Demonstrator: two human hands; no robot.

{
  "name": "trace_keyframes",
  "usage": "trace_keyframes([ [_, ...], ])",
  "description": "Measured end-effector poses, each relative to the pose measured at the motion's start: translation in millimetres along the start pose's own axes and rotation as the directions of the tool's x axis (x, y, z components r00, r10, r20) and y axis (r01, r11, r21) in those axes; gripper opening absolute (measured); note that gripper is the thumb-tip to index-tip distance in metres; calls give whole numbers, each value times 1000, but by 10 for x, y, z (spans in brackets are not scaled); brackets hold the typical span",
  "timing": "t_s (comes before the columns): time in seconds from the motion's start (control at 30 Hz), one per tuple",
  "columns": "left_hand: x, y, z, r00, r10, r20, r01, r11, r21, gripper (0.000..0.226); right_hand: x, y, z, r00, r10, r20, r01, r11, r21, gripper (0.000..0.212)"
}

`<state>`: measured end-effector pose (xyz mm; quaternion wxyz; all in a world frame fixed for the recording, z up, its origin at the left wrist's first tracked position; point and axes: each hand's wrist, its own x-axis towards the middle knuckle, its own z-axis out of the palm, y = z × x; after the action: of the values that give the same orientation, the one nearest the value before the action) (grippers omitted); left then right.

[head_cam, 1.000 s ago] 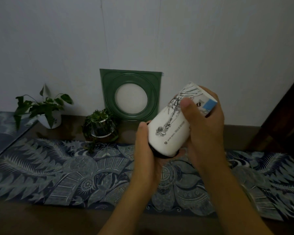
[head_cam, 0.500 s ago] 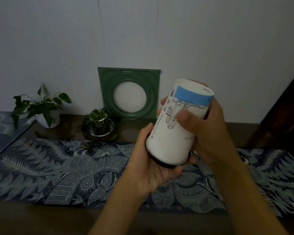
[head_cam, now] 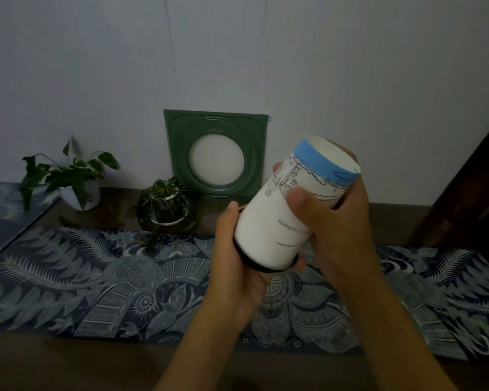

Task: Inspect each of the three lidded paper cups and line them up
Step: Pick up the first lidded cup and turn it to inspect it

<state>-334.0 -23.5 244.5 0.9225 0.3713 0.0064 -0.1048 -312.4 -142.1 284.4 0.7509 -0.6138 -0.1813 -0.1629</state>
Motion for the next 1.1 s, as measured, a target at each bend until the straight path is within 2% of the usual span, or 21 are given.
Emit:
trace_keyframes([
  [0.07,-20,93,-13,986,-156,65,154,988,30,58,7,-28,-38,996,17,92,-22,998,61,93],
  [0.13,-26,151,-28,948,-287,141,283,958,43,62,10,-69,-67,984,35,176,-54,993,104,99],
  [0.23,-26,163,-57,918,-343,199,343,939,37,67,3,-121,-51,974,58,217,-83,990,110,101],
  [0.33,-40,139,-45,950,-247,192,244,969,39,68,-20,-101,-16,995,47,86,-57,992,114,102],
  [0.47,-85,92,45,994,21,108,-33,993,111,57,-61,-58,66,990,61,-130,-42,989,145,85],
  [0.53,-89,57,67,977,200,70,-210,961,179,48,-76,-36,114,976,89,-199,-55,984,169,75],
  [0.6,-89,37,58,960,277,46,-280,937,209,46,-82,-32,126,975,94,-203,-53,979,198,75],
  [0.67,-102,66,49,980,200,21,-201,966,160,52,-72,-65,104,990,68,-126,-43,981,188,80],
  [0.73,-121,113,42,999,39,30,-42,995,94,61,-54,-107,70,999,47,-10,-45,986,159,90],
  [0.8,-120,150,34,988,-114,105,110,993,47,65,-26,-154,31,994,30,104,-46,988,147,97],
  [0.9,-78,145,-20,946,-249,205,254,967,5,67,3,-224,-5,972,4,236,-37,990,134,93],
  [1.0,-63,120,-43,940,-248,233,256,967,-7,66,17,-252,-2,975,20,222,-51,989,137,93],
  [1.1,-55,84,-15,976,-122,183,122,992,10,61,0,-206,23,998,11,62,-18,994,110,92],
])
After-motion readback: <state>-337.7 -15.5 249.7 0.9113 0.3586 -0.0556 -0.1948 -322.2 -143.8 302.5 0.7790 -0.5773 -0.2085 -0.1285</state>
